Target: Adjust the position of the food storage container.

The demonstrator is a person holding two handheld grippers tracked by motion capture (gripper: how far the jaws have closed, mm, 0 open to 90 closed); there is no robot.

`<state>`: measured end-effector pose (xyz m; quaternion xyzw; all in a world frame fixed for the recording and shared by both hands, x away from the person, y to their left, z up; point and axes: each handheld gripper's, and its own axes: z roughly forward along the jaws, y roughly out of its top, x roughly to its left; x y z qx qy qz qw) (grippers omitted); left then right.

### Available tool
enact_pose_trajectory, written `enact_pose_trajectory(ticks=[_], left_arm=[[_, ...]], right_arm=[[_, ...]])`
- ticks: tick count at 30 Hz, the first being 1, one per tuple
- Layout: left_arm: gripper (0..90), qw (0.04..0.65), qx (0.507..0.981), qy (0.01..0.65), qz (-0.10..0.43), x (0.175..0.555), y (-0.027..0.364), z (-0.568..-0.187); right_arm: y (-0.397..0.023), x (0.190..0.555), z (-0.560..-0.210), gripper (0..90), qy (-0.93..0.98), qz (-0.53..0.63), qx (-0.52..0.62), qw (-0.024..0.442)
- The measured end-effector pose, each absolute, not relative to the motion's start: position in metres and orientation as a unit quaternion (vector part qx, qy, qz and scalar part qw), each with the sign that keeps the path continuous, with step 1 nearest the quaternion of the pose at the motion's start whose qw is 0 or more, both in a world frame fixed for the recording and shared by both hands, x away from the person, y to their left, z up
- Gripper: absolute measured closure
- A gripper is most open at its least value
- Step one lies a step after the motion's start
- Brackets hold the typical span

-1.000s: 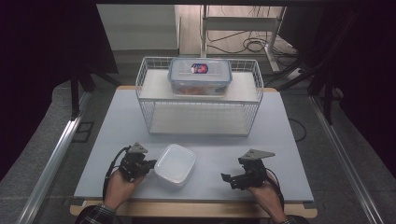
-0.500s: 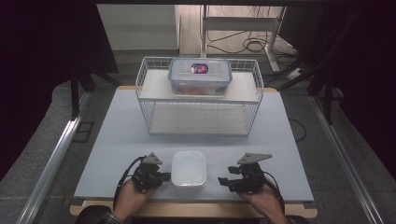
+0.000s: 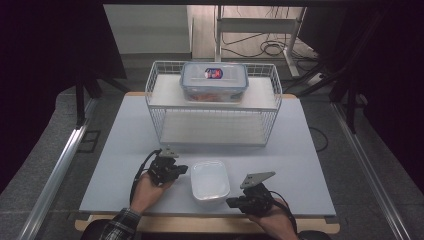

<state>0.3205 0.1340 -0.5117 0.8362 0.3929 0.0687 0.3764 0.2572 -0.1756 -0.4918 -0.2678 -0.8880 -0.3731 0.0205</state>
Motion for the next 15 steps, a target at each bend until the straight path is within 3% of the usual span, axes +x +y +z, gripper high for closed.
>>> enact_pose_trajectory(ticks=[4, 7, 15], left_arm=[[89.8, 0.387, 0.839, 0.376, 0.068, 0.336, 0.128, -0.516], [89.8, 0.4, 0.84, 0.364, 0.04, 0.341, 0.126, -0.519], [89.8, 0.398, 0.839, 0.371, 0.027, 0.325, 0.129, -0.515]], right_arm=[[-0.169, 0.26, -0.494, 88.7, -0.881, -0.384, -0.273, 0.032], [-0.169, 0.262, -0.495, 88.6, -0.88, -0.381, -0.281, 0.024], [-0.184, 0.273, -0.494, 88.4, -0.867, -0.381, -0.322, 0.003]])
